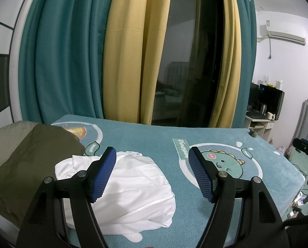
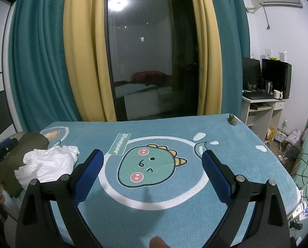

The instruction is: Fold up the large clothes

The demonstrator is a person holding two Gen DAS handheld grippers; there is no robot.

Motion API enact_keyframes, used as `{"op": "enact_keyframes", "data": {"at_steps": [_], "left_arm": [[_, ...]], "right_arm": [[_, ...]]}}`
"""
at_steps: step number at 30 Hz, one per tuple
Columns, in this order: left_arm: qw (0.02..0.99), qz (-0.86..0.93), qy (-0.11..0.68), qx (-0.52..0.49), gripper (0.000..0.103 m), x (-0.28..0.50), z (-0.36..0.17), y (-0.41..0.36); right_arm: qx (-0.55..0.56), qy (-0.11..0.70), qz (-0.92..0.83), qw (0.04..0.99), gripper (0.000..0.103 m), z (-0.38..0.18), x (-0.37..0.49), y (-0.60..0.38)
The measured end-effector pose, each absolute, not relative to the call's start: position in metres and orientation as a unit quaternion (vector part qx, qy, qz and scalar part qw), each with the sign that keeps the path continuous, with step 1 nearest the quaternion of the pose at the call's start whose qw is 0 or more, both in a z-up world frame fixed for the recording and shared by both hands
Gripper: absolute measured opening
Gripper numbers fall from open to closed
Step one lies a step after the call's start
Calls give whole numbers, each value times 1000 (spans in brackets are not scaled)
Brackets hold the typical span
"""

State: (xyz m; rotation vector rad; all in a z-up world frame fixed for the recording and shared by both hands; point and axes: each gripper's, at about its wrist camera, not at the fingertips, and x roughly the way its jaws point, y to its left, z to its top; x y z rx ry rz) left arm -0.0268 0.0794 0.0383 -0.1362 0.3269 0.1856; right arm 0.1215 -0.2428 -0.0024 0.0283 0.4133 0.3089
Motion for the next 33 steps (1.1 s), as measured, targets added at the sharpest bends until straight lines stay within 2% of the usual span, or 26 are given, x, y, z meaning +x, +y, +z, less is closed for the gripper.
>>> {"op": "enact_keyframes", "data": {"at_steps": [33], "left_arm": [[980,93,162,-69,75,-28,38,79]], "right_arm": [[13,206,152,967,95,-1,121,-242]]}}
